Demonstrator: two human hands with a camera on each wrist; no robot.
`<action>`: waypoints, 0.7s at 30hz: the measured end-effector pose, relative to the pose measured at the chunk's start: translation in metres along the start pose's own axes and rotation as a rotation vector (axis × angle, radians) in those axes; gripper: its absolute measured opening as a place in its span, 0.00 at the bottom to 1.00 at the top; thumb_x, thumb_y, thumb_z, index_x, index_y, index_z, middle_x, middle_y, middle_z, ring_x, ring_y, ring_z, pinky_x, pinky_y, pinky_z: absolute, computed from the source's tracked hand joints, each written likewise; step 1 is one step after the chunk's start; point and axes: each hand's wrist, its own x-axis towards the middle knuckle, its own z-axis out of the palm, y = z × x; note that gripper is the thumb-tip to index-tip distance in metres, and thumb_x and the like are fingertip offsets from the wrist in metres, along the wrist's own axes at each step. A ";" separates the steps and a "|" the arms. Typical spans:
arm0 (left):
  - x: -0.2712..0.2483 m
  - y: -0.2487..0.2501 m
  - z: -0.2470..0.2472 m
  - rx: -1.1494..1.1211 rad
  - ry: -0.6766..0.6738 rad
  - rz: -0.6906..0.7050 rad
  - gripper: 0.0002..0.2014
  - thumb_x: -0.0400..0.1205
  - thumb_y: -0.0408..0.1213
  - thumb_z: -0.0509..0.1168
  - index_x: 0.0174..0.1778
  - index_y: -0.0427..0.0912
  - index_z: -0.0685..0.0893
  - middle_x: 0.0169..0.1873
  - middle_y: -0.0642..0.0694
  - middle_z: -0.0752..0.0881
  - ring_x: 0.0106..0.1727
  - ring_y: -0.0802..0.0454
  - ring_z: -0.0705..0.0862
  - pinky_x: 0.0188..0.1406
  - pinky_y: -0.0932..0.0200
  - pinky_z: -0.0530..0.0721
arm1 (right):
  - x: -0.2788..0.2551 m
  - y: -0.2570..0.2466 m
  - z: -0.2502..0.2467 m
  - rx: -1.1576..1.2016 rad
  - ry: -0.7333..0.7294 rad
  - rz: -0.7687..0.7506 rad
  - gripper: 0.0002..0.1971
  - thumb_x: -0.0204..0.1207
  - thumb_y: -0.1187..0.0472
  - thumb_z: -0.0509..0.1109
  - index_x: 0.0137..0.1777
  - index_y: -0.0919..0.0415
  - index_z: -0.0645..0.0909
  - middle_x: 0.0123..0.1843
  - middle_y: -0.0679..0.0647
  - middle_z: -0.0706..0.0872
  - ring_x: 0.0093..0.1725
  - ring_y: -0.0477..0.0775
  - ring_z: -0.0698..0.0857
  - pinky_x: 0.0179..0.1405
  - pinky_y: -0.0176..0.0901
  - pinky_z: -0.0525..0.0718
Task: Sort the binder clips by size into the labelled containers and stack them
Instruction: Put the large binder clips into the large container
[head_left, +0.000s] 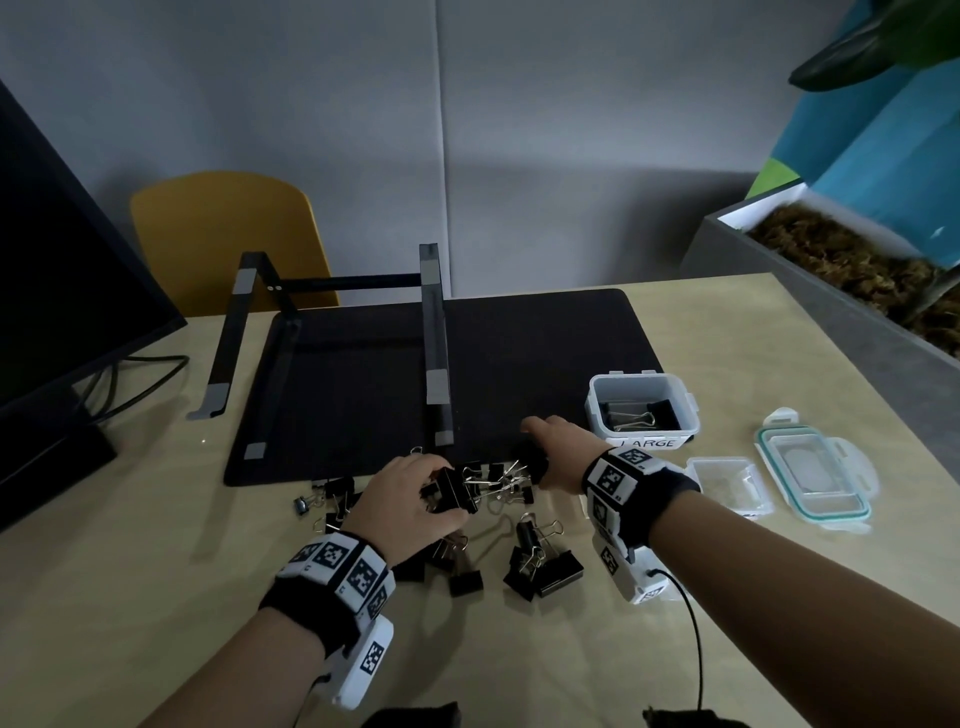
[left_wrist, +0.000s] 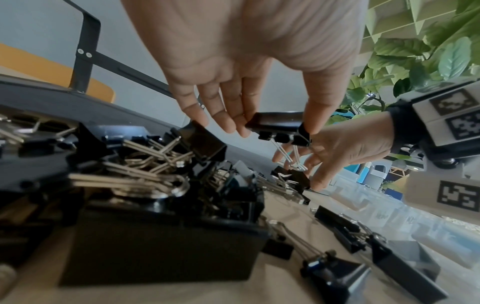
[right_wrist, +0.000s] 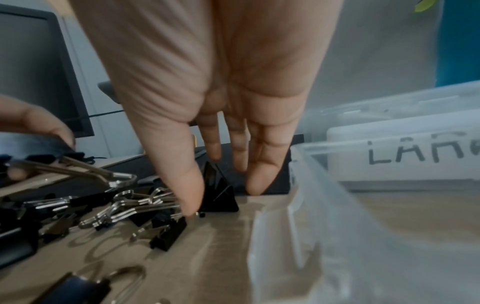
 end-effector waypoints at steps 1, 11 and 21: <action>0.001 0.000 0.000 0.001 -0.001 -0.003 0.21 0.71 0.49 0.72 0.59 0.53 0.79 0.45 0.65 0.76 0.56 0.61 0.76 0.57 0.66 0.72 | 0.001 0.000 0.000 -0.035 -0.032 -0.008 0.35 0.68 0.63 0.74 0.74 0.54 0.64 0.67 0.59 0.73 0.66 0.63 0.79 0.63 0.52 0.81; 0.005 0.004 0.003 0.013 -0.009 -0.037 0.20 0.71 0.51 0.72 0.57 0.55 0.78 0.49 0.61 0.78 0.57 0.61 0.75 0.56 0.66 0.70 | 0.005 0.003 0.002 -0.101 -0.056 0.013 0.35 0.60 0.56 0.83 0.62 0.59 0.67 0.62 0.58 0.77 0.61 0.64 0.81 0.57 0.54 0.82; 0.012 0.011 0.006 0.024 0.017 -0.052 0.24 0.72 0.52 0.73 0.63 0.54 0.77 0.50 0.62 0.76 0.57 0.63 0.73 0.62 0.64 0.72 | -0.001 0.011 -0.014 0.060 0.049 -0.045 0.08 0.72 0.63 0.68 0.50 0.57 0.76 0.54 0.57 0.85 0.50 0.58 0.84 0.43 0.44 0.81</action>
